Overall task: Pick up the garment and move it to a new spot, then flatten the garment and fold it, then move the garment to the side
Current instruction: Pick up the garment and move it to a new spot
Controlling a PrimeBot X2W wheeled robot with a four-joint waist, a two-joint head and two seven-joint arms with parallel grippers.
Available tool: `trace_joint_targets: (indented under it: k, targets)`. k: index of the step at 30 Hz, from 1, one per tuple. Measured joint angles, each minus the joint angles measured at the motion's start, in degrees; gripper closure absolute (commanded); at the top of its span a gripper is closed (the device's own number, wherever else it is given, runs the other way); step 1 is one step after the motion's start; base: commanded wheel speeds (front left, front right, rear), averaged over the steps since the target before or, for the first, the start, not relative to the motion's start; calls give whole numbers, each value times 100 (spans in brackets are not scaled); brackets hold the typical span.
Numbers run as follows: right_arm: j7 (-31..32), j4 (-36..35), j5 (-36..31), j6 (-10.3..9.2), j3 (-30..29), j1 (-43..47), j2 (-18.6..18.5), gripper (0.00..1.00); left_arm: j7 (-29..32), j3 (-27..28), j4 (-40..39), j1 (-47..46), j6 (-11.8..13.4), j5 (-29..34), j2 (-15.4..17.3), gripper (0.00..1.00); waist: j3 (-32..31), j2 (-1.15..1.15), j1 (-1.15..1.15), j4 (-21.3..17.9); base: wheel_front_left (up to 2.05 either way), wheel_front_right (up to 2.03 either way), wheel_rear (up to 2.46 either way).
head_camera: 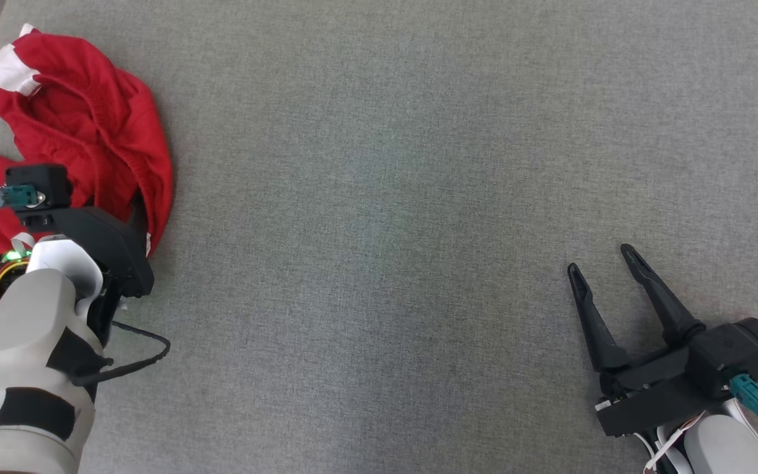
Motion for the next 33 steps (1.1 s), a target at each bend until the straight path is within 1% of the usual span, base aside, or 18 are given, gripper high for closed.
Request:
trace_joint_targets:
  k: [1, 2, 4, 13, 15, 17, 19, 20, 26, 29, 33]
  targets:
    - [0, 4, 11, 0, 2, -7, 10, 0, 24, -12, 38, -18, -38, -7, 9, 45, -5, 0, 0, -12, 0, 0, 0]
    - [0, 10, 23, 0, 2, -10, 16, 0, 46, -25, 75, -40, -49, -20, 22, 98, -10, 0, 0, -24, 0, 0, 0]
    - [1, 40, 34, 0, 8, -11, 43, 0, 37, -29, 132, -46, -148, -114, 7, 100, -54, 0, 0, -57, 0, 0, 0]
    - [2, 120, 90, 0, -4, 138, 268, 0, -771, -51, -70, 49, -278, -392, 20, 100, -411, 1, 0, -191, 0, 0, 0]
    - [3, 135, 99, 0, -23, 225, 327, 0, -901, -49, -161, 56, -286, -515, 18, 100, -534, 1, 0, -218, 0, 0, 0]
    - [4, 148, 112, 0, -32, 281, 403, 0, -990, -99, -386, 77, -289, -820, -91, 100, -673, 1, 0, -247, 0, 0, 0]
    - [2, 149, 130, 0, -54, 354, 488, 0, -898, -163, -704, 133, -291, -1323, -257, 100, -824, 1, 0, -279, 0, 0, 0]
    - [3, 163, 132, 0, -56, 402, 520, 0, -817, -236, -865, 193, -291, -1540, -285, 100, -902, 1, 0, -295, 0, 0, 0]
    - [2, 215, 169, 0, -71, 660, 756, 0, -400, -636, -1916, 566, -290, -2604, 24, 100, -1400, 0, 0, -418, 0, 0, 0]
    - [3, 227, 183, 0, -96, 800, 840, 0, -254, -845, -2440, 691, -290, -2960, 89, 100, -1647, 0, -1, -503, 0, 0, 0]
    - [2, 219, 208, 0, -100, 952, 939, 0, -131, -1044, -2956, 767, -290, -3231, 203, 100, -1950, 0, -1, -652, 0, 0, 0]
